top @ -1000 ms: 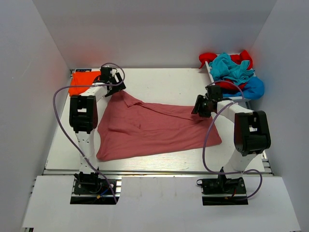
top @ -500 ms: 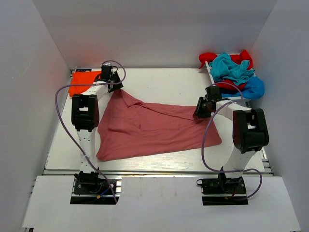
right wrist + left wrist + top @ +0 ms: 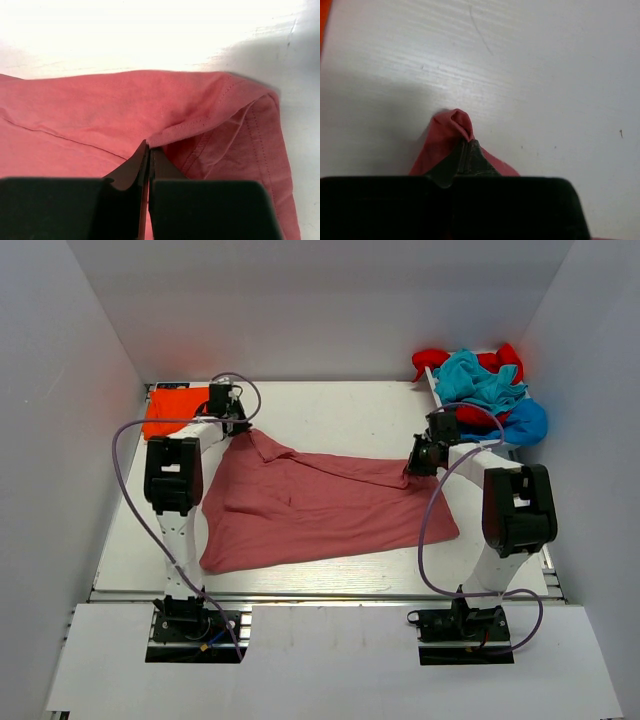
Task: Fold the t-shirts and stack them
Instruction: Grap the side of the flattened tshirt furthest away from the robot with both arms, then fold the other side of the tshirt into a rectangle
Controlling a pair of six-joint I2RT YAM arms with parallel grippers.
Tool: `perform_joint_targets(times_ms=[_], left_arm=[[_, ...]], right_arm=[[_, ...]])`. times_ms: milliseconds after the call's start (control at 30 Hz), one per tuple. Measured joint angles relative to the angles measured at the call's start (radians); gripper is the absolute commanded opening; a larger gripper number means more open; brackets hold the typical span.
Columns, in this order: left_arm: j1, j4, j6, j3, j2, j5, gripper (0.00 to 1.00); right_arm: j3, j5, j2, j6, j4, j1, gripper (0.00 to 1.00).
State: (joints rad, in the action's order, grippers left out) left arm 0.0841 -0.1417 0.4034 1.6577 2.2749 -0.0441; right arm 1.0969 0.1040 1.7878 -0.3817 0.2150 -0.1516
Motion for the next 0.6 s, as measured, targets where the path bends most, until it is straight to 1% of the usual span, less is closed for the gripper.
perform_joint_targets(times_ms=[133,367,467,600], left_arm=[[0.000,0.016,-0.004,-0.117,-0.127,0.011,0.00],[0.000,0.041,-0.007,-0.323,-0.440,0.018,0.00],[0.001,0.034,-0.002,-0.415,-0.557,0.029,0.00],[0.004,-0.015,0.015,-0.568,-0.721,0.056,0.00]], right_arm=[[0.006,-0.018,-0.026,-0.001,0.016,0.000,0.00],[0.006,-0.089,-0.134,-0.001,0.072,0.000,0.00],[0.006,-0.119,-0.166,0.000,0.096,0.001,0.00],[0.004,-0.163,-0.193,0.002,0.137,0.002,0.00]])
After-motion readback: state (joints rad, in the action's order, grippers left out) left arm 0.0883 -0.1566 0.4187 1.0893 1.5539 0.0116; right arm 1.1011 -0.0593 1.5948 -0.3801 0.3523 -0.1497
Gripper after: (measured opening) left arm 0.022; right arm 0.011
